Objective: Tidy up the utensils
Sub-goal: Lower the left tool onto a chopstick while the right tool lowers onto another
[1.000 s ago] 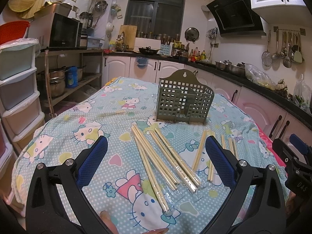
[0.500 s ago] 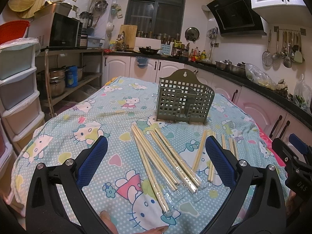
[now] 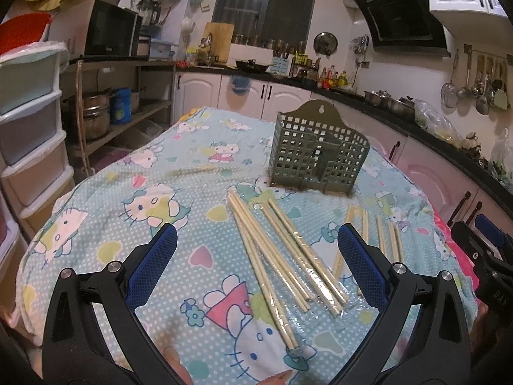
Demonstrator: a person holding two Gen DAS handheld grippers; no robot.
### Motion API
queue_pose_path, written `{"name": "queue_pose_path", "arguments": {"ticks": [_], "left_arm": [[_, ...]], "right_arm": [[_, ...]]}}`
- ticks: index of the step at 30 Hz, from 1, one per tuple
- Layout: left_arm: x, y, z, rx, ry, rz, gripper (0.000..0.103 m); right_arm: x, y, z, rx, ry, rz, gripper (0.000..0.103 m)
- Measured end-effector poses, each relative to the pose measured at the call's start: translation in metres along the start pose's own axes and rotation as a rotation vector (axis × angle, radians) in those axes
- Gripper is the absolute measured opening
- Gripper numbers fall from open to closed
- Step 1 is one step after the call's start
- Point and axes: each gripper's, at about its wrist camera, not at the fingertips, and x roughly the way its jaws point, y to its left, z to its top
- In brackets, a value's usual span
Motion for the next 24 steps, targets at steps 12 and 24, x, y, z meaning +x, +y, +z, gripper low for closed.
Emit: {"name": "queue_pose_path", "arguments": {"ticks": [12, 24], "left_arm": [[0.022, 0.017, 0.012, -0.023, 0.05, 0.022, 0.092], [0.063, 0.035, 0.028, -0.067, 0.161, -0.018, 0.092]], "right_arm": [[0.033, 0.01, 0.006, -0.021, 0.085, 0.067, 0.097], [0.079, 0.019, 0.018, -0.041, 0.178, 0.11, 0.097]]}}
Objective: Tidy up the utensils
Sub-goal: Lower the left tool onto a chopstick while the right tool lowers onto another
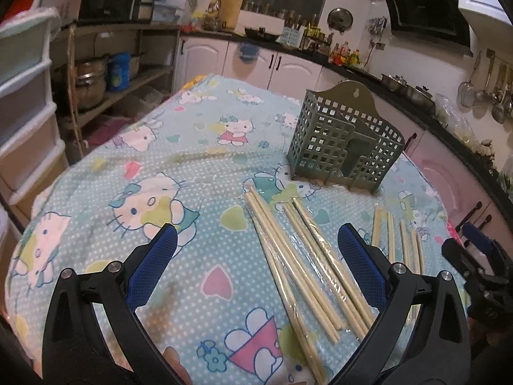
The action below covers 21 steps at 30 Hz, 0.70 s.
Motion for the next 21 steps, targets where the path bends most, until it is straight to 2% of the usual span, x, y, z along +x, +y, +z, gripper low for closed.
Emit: {"name": "queue_pose_path", "arguments": {"ticks": [4, 10, 15, 19, 21], "left_arm": [[0.012, 0.003, 0.009, -0.013, 0.026, -0.016, 0.091], [0.03, 0.006, 0.017, -0.014, 0.081, -0.036, 0.076], [0.044, 0.009, 0.019, -0.018, 0.133, -0.052, 0.055], [0.055, 0.012, 0.021, -0.033, 0.166, -0.079, 0.05], [0.061, 0.014, 0.022, -0.042, 0.184, -0.085, 0.042]], "right_arm": [[0.016, -0.001, 0.005, 0.007, 0.049, 0.009, 0.097], [0.04, -0.008, 0.016, 0.053, 0.107, 0.046, 0.095], [0.064, -0.016, 0.023, 0.087, 0.187, 0.063, 0.081], [0.077, -0.018, 0.024, 0.084, 0.219, 0.073, 0.072], [0.083, -0.02, 0.023, 0.091, 0.237, 0.078, 0.069]]}}
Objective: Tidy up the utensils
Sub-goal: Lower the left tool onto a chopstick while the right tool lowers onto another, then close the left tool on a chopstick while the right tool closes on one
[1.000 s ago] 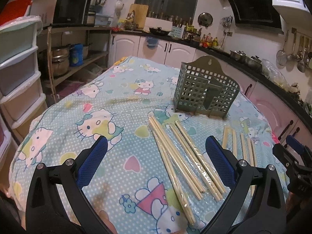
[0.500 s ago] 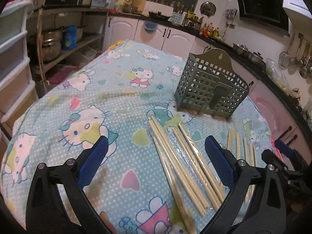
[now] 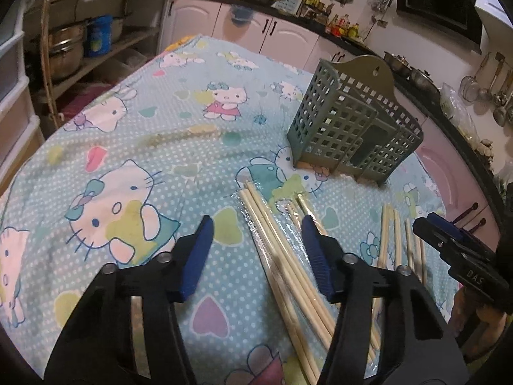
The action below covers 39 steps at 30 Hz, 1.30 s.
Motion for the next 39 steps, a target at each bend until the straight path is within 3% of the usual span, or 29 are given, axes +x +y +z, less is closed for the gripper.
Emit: {"name": "queue_pose_path", "arguments": {"ticks": [4, 9, 16, 25, 35, 37, 39], "left_arm": [[0.011, 0.006, 0.005, -0.024, 0.034, -0.012, 0.036], [0.03, 0.015, 0.011, -0.073, 0.091, -0.043, 0.029], [0.044, 0.028, 0.022, -0.127, 0.109, -0.065, 0.022], [0.056, 0.041, 0.029, -0.179, 0.136, -0.12, 0.014], [0.063, 0.043, 0.034, -0.191, 0.147, -0.173, 0.006], [0.063, 0.041, 0.035, -0.189, 0.147, -0.184, 0.004], [0.059, 0.04, 0.037, -0.183, 0.138, -0.192, 0.004]], "right_arm": [[0.013, -0.007, 0.003, 0.025, 0.047, 0.016, 0.058], [0.026, -0.011, 0.004, 0.051, 0.098, 0.037, 0.051], [0.041, -0.021, 0.009, 0.102, 0.147, 0.055, 0.044], [0.066, -0.03, 0.014, 0.156, 0.218, 0.039, 0.042], [0.085, -0.035, 0.029, 0.219, 0.225, 0.035, 0.041], [0.088, -0.039, 0.032, 0.233, 0.219, 0.017, 0.026], [0.088, -0.043, 0.033, 0.246, 0.215, 0.018, 0.017]]}}
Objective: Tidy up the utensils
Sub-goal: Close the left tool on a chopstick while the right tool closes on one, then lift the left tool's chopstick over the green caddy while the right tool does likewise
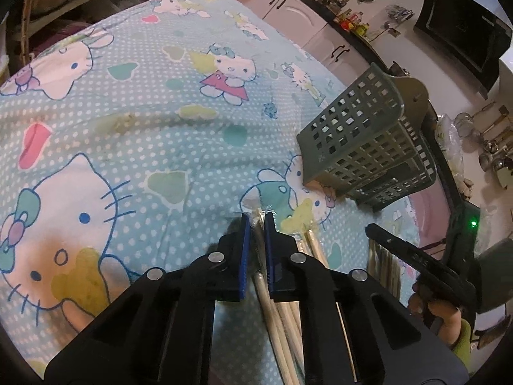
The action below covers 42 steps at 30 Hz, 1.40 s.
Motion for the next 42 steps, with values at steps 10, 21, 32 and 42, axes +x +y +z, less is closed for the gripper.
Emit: {"name": "queue_pose_path", "arguments": {"ticks": [10, 21, 32, 42], "left_arm": [[-0.035, -0.022, 0.008, 0.061, -0.077, -0.021, 0.003], [-0.072, -0.067, 0.018, 0.162, -0.168, -0.044, 0.001], [-0.1, -0.109, 0.025, 0.233, -0.225, -0.092, 0.001], [-0.117, -0.147, 0.041, 0.303, -0.273, -0.119, 0.001]], "right_arm": [[-0.024, -0.007, -0.004, -0.023, -0.036, 0.096, 0.01], [-0.092, -0.005, -0.009, -0.079, -0.193, 0.213, 0.008], [-0.145, 0.025, -0.013, -0.164, -0.337, 0.257, 0.006], [-0.183, 0.028, -0.007, -0.211, -0.453, 0.228, 0.006]]}}
